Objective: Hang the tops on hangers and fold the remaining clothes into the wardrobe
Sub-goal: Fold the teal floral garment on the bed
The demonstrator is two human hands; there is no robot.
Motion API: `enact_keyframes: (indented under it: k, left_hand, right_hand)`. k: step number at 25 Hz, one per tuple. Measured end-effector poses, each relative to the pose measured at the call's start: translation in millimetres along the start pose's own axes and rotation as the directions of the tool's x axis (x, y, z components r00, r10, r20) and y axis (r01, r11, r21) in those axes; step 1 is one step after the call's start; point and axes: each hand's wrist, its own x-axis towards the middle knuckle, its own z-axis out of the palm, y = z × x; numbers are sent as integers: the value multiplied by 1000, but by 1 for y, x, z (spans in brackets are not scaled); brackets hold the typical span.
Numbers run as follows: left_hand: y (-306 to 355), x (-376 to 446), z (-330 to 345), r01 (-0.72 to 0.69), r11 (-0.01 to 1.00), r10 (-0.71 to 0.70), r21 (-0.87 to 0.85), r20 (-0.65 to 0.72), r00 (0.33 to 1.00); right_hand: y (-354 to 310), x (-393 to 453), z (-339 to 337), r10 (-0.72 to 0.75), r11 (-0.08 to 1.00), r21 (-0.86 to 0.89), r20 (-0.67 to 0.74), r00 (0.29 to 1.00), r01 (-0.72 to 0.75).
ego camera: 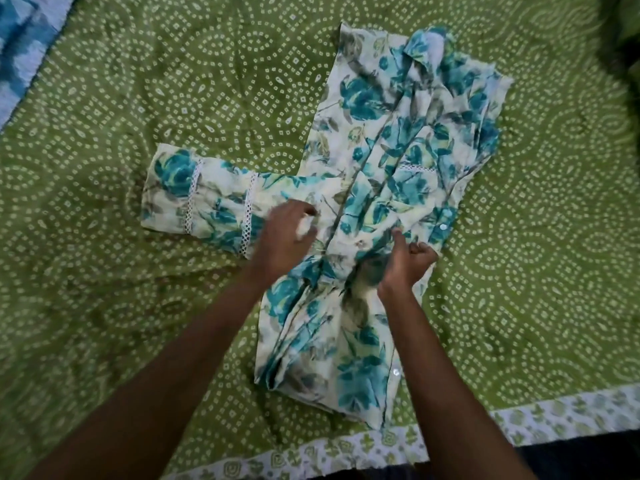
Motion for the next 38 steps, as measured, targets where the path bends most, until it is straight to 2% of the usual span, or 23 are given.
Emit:
enact_keyframes:
  k: [2, 3, 5, 8, 10, 12, 14, 15, 17, 18, 19, 20, 22, 23, 24, 26, 28, 31, 34, 35, 36, 37, 38]
  left_hand:
    - [28, 7, 43, -36, 998, 49, -57, 262, 964]
    - [37, 13, 59, -41, 998, 53, -46, 317, 947]
    - [49, 22, 77, 92, 995, -70, -39, 381, 922]
    - [46, 35, 78, 458, 830, -365, -319, 309, 878]
    - [44, 40, 73, 514, 783, -436, -350, 279, 855]
    - [50, 37, 60, 533, 709, -413, -462, 342, 844]
    - [52, 37, 36, 540, 446, -389, -714, 389, 835]
    - [46, 37, 21, 524, 275, -393, -806, 404, 826]
    - [14, 33, -12, 392, -9, -481, -920, 348, 805]
    - [-7, 28, -29, 304, -105, -560, -947, 309, 769]
    - [-28, 23, -45, 231, -167, -634, -959, 283, 720]
    - [-50, 16, -57, 180, -187, -694, -966, 260, 671]
    - [-85, 5, -76, 137, -183, -751, -973, 229, 619]
    - [-98, 3, -83, 146, -174, -757, -974, 227, 613]
    - [-105, 2, -91, 173, -152, -753, -973, 228, 618]
    - [-104, 5, -101, 278, -56, -755, -959, 223, 617]
    - [-102, 11, -106, 370, 90, -813, -925, 147, 563]
    - [-102, 24, -107, 505, 327, -867, -798, -42, 496]
    - [-101, 40, -110, 633, 347, -874, -692, 6, 485]
    - [-105, 41, -111, 624, 347, -878, -700, -8, 479]
    - [-110, 40, -112, 582, 341, -874, -739, -21, 486]
    - [-117, 36, -114, 530, 322, -861, -784, -10, 509]
    - [-125, 30, -117, 493, 304, -837, -815, 18, 547]
  right_hand:
    - [-21, 26, 2, 290, 930, 158, 235, 928, -331]
    - [-31, 34, 3, 328, 891, 186, 369, 870, -415]
    - [-47, 40, 9, 314, 883, 176, 470, 825, -436]
    - [-55, 35, 25, 268, 924, 162, 370, 890, -346]
    - [-54, 33, 29, 256, 939, 168, 243, 936, -300]
    - [-58, 28, 29, 211, 934, 249, 193, 958, -256]
    - [-69, 1, 37, -24, 979, 198, 314, 949, -40]
    - [-75, -23, 44, -110, 993, 80, 469, 877, 81]
    - [-75, -74, 60, -92, 950, -104, 808, 582, 294]
    - [-67, -88, 67, -81, 925, -111, 877, 473, 363]
    - [-58, -94, 71, -125, 911, -89, 870, 476, 403]
    - [-52, -95, 73, -177, 915, -78, 804, 568, 396]
    - [-37, -83, 70, -207, 921, -150, 591, 780, 358]
    - [-26, -75, 66, -181, 907, -225, 556, 811, 357]
    - [-17, -73, 62, -131, 878, -305, 586, 799, 367]
    - [5, -76, 59, 1, 800, -425, 707, 707, 424]
    - [23, -81, 68, 53, 709, -457, 794, 605, 538]
    - [36, -92, 91, -50, 381, -381, 901, 430, 842]
    - [34, -110, 104, -243, 353, -289, 890, 386, 890]
    - [33, -117, 103, -306, 302, -199, 906, 292, 932]
    - [34, -119, 100, -314, 199, -79, 939, 140, 977]
    - [35, -118, 95, -256, 120, 48, 967, -16, 992]
    - [35, -116, 90, -169, 104, 132, 979, -114, 986]
